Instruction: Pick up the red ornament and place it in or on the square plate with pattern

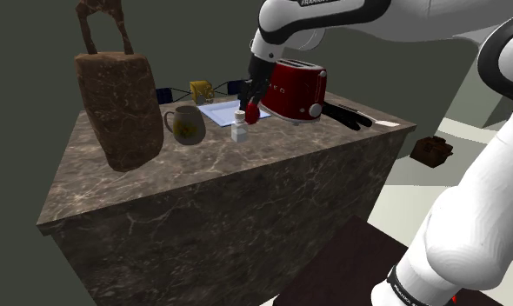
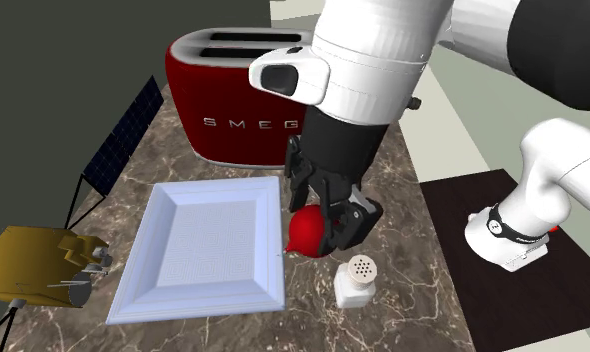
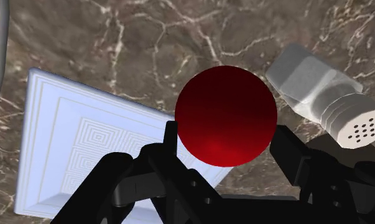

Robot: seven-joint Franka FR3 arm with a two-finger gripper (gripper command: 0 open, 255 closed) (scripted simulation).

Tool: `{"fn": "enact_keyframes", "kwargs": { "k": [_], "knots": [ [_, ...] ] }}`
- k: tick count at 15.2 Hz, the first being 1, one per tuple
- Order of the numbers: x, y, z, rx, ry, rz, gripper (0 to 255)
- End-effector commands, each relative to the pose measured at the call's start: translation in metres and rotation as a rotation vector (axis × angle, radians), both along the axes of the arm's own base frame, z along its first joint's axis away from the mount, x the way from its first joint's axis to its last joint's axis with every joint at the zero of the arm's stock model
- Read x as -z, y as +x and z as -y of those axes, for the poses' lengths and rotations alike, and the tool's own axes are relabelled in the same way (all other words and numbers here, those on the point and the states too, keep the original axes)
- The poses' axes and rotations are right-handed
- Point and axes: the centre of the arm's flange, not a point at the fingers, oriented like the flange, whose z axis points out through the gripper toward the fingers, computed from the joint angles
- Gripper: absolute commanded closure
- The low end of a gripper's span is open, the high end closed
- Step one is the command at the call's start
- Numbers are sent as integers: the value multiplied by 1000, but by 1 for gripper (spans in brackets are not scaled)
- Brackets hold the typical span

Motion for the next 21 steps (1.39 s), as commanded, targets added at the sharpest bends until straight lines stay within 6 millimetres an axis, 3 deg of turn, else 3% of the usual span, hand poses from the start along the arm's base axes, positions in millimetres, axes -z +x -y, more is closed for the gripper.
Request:
{"fn": "enact_keyframes", "kwargs": {
  "k": [1,8,18,21],
  "knots": [
    [-11,-1,0,0,0,0,255],
    [-45,-1,0,0,0,0,255],
    [-42,126,46,0,0,0,255],
    [-26,126,46,0,0,0,255]
  ]
}}
